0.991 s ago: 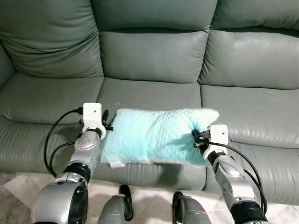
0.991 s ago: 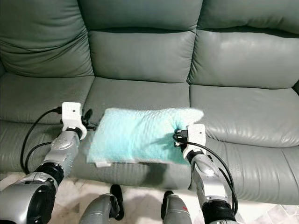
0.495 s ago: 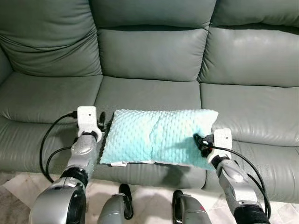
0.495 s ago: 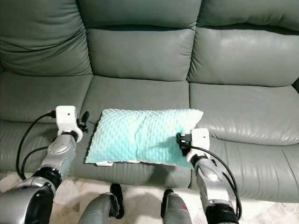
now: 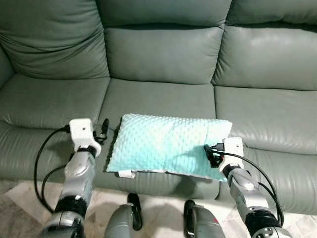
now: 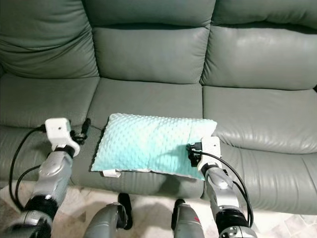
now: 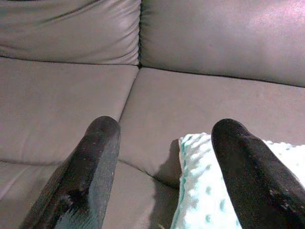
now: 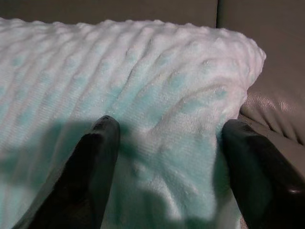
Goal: Move the pillow to the sofa
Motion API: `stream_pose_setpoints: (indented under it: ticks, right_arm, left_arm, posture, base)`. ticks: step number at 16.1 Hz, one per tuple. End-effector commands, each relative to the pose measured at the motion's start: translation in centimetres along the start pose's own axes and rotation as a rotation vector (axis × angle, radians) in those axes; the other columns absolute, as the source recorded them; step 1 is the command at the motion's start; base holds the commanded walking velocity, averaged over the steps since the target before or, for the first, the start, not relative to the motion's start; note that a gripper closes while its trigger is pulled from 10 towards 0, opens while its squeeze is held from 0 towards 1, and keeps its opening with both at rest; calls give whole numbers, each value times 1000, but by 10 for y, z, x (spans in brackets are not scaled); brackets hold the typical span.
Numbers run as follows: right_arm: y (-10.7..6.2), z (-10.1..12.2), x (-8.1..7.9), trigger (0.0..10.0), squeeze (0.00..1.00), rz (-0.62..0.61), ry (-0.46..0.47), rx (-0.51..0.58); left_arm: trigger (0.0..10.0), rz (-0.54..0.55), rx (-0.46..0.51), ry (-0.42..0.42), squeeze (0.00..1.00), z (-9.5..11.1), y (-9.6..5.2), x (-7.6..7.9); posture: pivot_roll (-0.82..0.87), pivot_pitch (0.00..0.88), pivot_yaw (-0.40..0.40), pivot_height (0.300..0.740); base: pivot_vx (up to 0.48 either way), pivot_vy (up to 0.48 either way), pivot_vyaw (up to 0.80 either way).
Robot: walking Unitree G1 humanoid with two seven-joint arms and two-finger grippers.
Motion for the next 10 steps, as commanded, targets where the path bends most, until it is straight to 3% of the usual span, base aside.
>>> stream_pose_setpoints:
  ticks: [1,4,5,7,10]
  right_arm:
    - [-4,-21,1,10000,1000,-18,20,-93]
    - [-3,-28,2,10000,1000,-37,99,-125]
    - [-1,-24,-1,10000,1000,-27,154,-118]
    - [3,-18,-5,10000,1000,-19,161,-96]
    - [12,-4,-13,10000,1000,1,248,-62]
  left_arm:
    - [10000,1,-40,0,0,-9,-12,-6]
    - [10000,-3,-60,-7,0,-11,-20,-6]
    - [10000,-1,-63,-9,0,-10,-22,-7]
    - [10000,-2,-69,-11,0,-9,-23,-7]
    - [10000,-13,-85,-11,0,-4,-26,-8]
  posture:
    - [-86,369,75,740]
    - [-65,367,81,740]
    - [-56,365,87,740]
    - [-48,363,91,740]
    - [-32,362,99,740]
  base:
    - [0,0,0]
    - [0,0,0]
    - [0,0,0]
    - [0,0,0]
    - [0,0,0]
Point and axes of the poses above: a point about 5 cm out from each wrist's last joint towards the gripper, its own y axis pointing out of the wrist towards the gripper, its own z axis along the axis of the wrist's last joint, x = y × z, the point moved 2 cm from there along y, pointing out of the wrist towards the gripper, and after that the axes turned 5 degrees about -y, right-handed, at the moved point
